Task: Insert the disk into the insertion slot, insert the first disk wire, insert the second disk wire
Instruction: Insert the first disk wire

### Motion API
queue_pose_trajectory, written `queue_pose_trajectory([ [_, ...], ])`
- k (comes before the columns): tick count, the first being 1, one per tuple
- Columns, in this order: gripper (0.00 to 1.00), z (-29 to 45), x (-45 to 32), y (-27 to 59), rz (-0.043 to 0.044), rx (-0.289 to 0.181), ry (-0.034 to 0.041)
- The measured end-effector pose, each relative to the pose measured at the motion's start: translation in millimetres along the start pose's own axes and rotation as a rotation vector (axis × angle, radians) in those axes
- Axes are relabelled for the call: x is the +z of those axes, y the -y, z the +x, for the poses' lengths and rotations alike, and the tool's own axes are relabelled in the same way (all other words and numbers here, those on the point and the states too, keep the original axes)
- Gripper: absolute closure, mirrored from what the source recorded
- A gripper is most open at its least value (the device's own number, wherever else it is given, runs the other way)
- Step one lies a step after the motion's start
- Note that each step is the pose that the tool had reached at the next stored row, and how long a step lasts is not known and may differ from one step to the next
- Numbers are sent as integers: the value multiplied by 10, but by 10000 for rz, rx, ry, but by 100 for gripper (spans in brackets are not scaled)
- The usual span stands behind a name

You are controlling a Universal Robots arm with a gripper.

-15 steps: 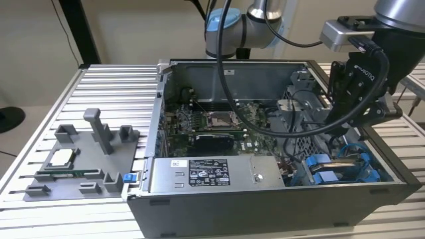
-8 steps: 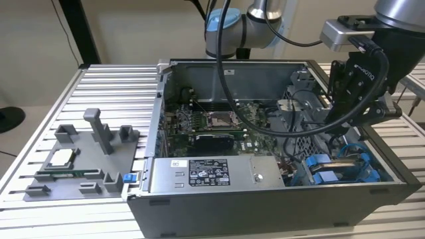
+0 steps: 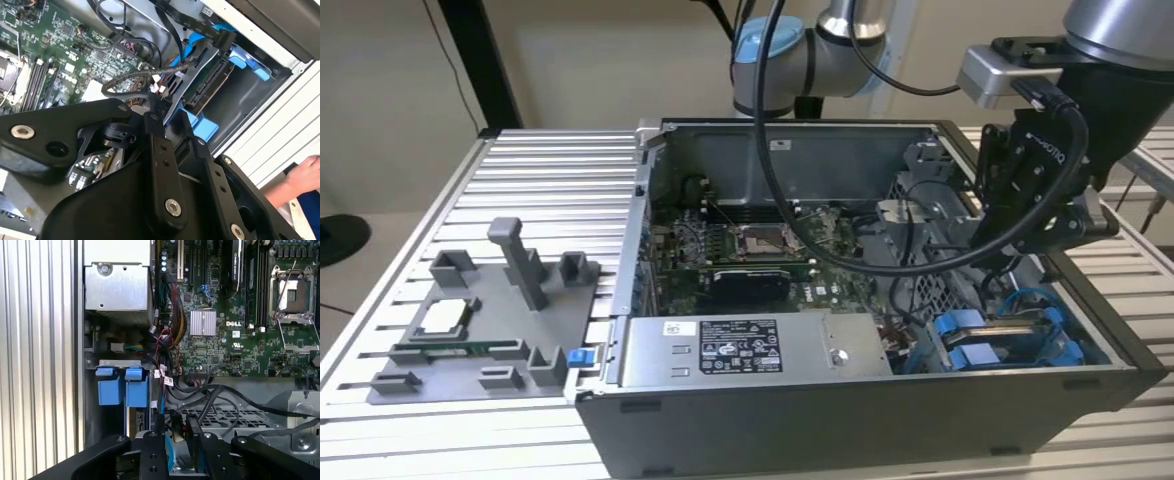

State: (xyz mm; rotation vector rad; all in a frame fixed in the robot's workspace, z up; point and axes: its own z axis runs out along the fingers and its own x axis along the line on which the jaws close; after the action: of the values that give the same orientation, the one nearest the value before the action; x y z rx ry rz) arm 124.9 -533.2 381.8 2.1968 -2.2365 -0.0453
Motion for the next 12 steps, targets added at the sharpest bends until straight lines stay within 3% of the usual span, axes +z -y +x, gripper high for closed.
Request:
queue_pose_trajectory([
  [1,0,0,1,0,10,0,-2],
  [2,100,0,1,0,13,-1,-4],
  [7,100,11,9,0,14,0,-3],
  [9,100,63,12,1,13,1,-3],
  [12,100,199,20,6,10,0,-2],
])
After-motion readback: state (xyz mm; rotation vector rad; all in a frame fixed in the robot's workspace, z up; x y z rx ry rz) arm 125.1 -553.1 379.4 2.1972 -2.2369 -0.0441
